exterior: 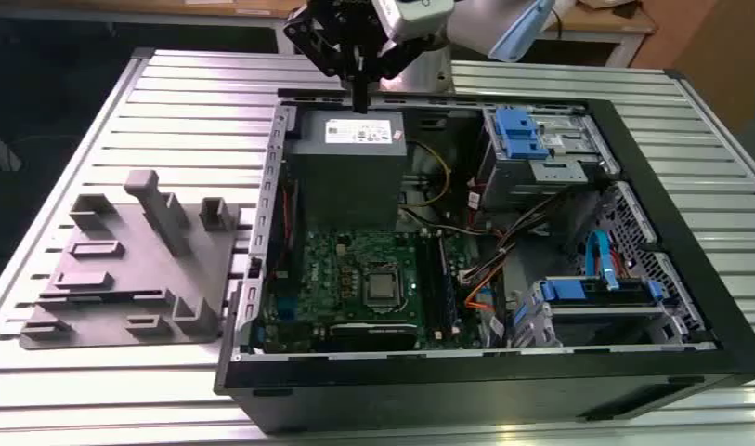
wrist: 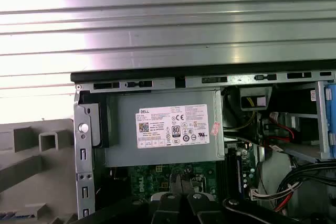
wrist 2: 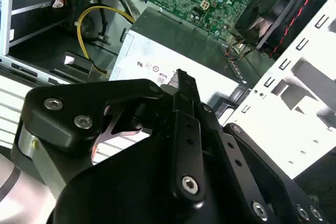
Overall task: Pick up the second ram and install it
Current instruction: 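Reach for the second ram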
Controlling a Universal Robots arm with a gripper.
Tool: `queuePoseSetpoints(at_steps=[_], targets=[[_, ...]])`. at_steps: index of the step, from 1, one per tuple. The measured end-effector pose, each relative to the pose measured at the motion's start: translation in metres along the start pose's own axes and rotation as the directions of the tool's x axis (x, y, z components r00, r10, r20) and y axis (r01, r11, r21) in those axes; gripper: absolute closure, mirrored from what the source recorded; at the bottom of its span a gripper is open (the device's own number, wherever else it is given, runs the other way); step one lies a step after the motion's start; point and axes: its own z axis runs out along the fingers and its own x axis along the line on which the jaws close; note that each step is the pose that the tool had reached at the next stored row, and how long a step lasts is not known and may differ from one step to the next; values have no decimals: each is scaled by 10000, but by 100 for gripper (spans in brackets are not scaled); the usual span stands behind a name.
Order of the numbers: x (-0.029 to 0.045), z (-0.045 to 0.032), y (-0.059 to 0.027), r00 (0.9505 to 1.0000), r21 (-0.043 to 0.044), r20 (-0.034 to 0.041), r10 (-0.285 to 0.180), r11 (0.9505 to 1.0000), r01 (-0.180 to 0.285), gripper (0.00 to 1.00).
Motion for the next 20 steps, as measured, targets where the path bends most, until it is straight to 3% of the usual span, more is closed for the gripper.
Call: queuePoseSetpoints(at_steps=[10, 20], targets=[[9, -1, 0, 10000, 1, 0, 1, 10000, -1, 93], [137, -4, -10, 10000, 1, 0, 1, 10000, -1, 93]])
